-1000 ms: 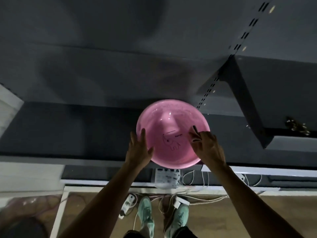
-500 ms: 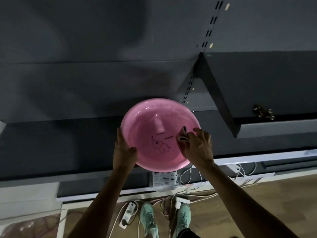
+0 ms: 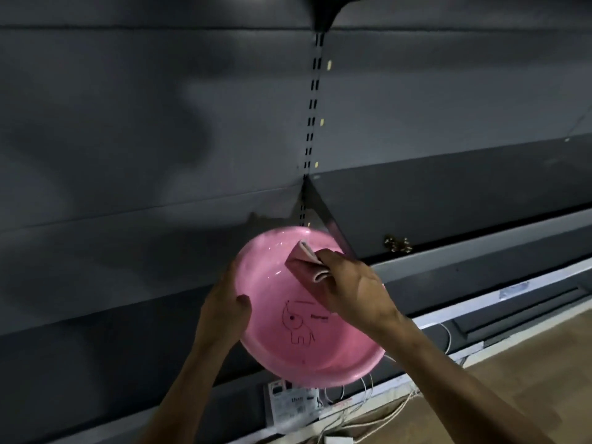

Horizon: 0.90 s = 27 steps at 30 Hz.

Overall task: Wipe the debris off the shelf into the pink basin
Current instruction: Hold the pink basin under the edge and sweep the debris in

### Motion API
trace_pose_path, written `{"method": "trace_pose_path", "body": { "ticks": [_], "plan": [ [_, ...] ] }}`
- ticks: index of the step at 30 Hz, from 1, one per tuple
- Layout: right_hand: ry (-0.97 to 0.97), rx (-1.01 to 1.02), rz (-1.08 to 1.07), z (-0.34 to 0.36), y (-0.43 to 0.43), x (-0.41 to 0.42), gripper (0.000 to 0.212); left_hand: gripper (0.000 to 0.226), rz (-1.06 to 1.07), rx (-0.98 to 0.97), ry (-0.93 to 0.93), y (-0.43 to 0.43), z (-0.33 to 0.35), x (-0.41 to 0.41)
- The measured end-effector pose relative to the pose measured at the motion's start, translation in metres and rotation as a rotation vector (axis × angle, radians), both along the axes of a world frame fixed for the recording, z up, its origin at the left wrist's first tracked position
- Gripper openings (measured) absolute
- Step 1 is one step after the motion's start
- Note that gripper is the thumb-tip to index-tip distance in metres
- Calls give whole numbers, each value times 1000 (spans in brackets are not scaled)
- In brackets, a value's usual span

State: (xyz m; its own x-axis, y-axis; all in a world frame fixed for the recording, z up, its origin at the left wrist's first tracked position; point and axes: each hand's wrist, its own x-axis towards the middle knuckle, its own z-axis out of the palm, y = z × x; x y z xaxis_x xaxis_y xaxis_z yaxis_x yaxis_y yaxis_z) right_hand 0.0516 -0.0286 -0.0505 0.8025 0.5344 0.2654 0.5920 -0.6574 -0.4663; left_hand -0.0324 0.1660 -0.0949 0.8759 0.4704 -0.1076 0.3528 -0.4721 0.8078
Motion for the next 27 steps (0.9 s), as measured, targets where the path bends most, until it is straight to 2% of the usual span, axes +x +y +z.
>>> {"method": "trace_pose_path", "body": {
  "ticks": [3,5,9,13,18,24,27],
  "plan": [
    [40,92,-20,39,-15,2,56,77,-30,16,23,-8,9,6],
    [40,146,-19,59,-26,7,51,77,-45,6,41,-13,15,12],
    [25,130,-97,79,-48,33,12,75,-73,-1,48,-28,22,23],
    [-42,94,-170,94,-80,65,17,73,-81,6,57,-39,31,31],
    [-93,-60,-207,93,-126,107,21,73,-64,7,71,-49,39,42],
    [-84,-262,-206,63,-150,137,33,67,-78,9,86,-62,34,49],
    [-61,-259,-218,37,-146,130,37,62,-67,14,64,-62,31,51]
  ]
}}
